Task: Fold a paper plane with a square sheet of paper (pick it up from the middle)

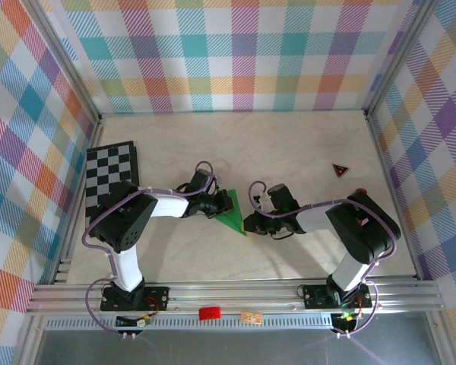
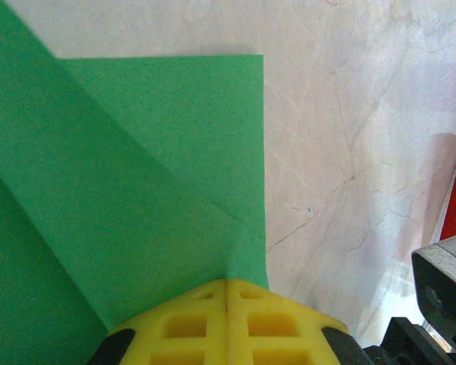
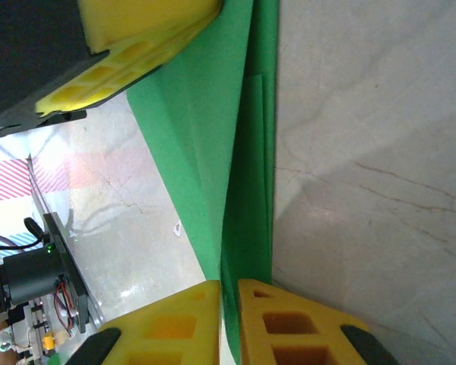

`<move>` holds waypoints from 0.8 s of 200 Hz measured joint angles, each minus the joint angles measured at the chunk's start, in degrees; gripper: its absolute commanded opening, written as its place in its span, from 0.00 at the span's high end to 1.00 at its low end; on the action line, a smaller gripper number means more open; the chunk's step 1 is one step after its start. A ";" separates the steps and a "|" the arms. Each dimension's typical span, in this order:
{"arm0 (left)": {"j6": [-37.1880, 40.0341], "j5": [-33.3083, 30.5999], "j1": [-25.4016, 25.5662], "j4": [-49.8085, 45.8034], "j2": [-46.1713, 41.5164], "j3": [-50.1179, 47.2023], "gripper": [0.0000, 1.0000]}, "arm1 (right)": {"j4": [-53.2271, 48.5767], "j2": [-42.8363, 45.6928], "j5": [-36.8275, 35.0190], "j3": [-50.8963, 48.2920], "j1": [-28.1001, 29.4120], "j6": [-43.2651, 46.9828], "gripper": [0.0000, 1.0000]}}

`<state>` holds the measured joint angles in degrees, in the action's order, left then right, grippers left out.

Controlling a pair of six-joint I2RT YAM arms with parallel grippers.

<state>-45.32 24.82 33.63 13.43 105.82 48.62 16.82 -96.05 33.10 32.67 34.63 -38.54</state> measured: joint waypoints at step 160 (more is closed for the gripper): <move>0.00 0.15 0.17 -0.20 0.00 0.00 0.95 | -6.54 1.95 0.02 0.04 0.00 1.29 0.90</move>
<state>-45.32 24.97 33.80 13.23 105.82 48.62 10.28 -94.11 33.12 32.71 34.63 -37.26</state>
